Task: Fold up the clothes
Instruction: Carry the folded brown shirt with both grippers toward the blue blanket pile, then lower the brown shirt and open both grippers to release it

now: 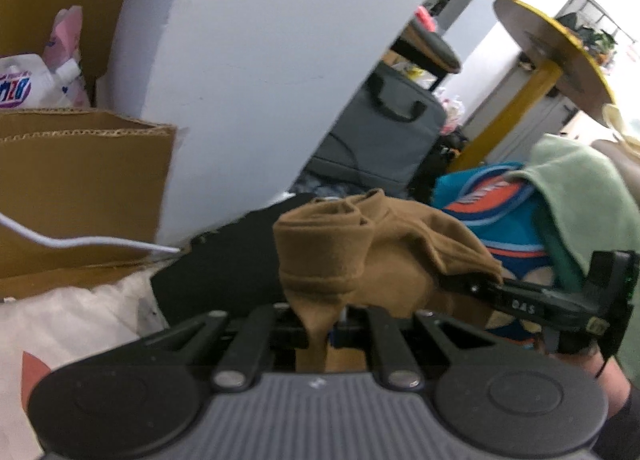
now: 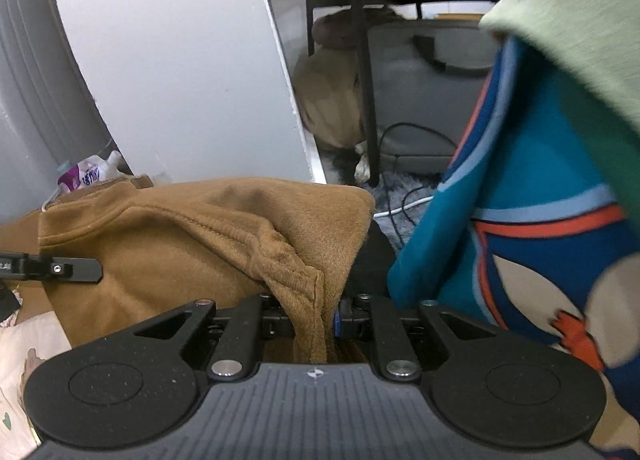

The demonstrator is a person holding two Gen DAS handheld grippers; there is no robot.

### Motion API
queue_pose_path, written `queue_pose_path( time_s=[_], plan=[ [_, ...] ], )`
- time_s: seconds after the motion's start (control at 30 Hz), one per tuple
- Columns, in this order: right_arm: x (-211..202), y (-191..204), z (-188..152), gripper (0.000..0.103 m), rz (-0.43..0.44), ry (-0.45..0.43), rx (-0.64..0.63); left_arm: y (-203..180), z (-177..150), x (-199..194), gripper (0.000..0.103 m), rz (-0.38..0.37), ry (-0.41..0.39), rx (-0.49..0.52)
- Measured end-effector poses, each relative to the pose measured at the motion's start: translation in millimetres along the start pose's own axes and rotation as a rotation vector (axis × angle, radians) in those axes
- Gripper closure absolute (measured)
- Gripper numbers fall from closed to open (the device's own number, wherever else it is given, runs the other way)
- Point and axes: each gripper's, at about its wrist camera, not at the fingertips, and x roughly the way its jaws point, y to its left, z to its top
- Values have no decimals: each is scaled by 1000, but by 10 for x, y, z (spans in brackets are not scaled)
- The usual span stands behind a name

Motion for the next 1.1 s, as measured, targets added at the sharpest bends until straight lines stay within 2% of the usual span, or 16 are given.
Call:
queue_pose_path(
  time_s=[0.37, 0.5, 0.6, 0.63, 0.7, 0.73, 0.77, 0.83, 0.93, 1.03, 1.1],
  plan=[
    [641, -114, 125, 87, 31, 50, -27, 355, 124, 421, 96, 86, -1, -43],
    [863, -114, 128, 81, 31, 56, -87, 613, 27, 588, 96, 117, -14, -115],
    [952, -151, 103, 73, -18, 47, -130, 745, -59, 654, 94, 138, -31, -153],
    [971, -169, 96, 73, -36, 44, -141, 770, -74, 661, 93, 139, -37, -160],
    [981, -194, 86, 73, -65, 34, -173, 797, -68, 666, 80, 151, -32, -171],
    [985, -200, 83, 73, -73, 28, -190, 816, -48, 662, 66, 180, -21, -179],
    [982, -193, 86, 73, -76, 23, -208, 839, -22, 624, 61, 199, -28, -185],
    [948, -152, 97, 72, -93, 4, -249, 886, 32, 548, 61, 235, -41, -198],
    [813, -57, 111, 72, -120, -53, -304, 985, 102, 374, 61, 245, -61, -240],
    [685, -20, 168, 71, -121, -95, -330, 929, 168, 199, 62, 254, -76, -199],
    [592, -34, 186, 71, -97, -113, -296, 837, 189, 109, 62, 235, -82, -165]
  ],
)
